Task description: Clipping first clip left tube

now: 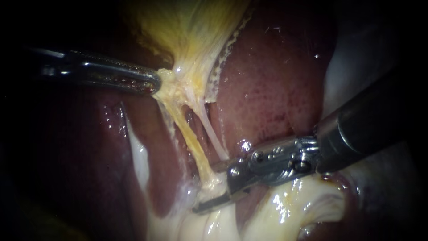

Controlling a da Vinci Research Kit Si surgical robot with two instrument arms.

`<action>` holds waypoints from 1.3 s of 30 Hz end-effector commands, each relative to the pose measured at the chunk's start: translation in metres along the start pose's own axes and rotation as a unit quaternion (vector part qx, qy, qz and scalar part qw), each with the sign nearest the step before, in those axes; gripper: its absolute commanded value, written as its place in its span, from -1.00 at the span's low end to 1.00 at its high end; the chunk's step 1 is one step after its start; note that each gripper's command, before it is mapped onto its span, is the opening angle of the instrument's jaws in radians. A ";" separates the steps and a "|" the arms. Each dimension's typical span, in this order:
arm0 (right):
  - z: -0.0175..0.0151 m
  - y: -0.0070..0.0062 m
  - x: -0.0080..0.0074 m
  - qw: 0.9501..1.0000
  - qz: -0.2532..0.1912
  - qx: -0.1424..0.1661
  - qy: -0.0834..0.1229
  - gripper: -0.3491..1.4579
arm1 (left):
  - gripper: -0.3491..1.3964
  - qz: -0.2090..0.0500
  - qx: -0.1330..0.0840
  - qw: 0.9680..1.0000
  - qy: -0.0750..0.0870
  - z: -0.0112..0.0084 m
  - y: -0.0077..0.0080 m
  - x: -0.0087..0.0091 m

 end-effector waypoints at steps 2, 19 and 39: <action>0.0000 0.0000 0.0000 1.000 0.000 0.000 -0.001 -0.26 | -1.00 0.000 0.000 1.000 0.000 0.0000 0.0000 0.0000; -0.0013 0.0021 0.0035 0.987 0.044 0.046 0.149 -0.15 | -1.00 0.000 0.000 1.000 0.000 0.0000 0.0000 0.0000; -0.0004 0.0021 0.0046 0.942 0.141 0.147 0.267 -0.14 | -1.00 0.000 0.000 1.000 0.000 0.0000 0.0000 0.0000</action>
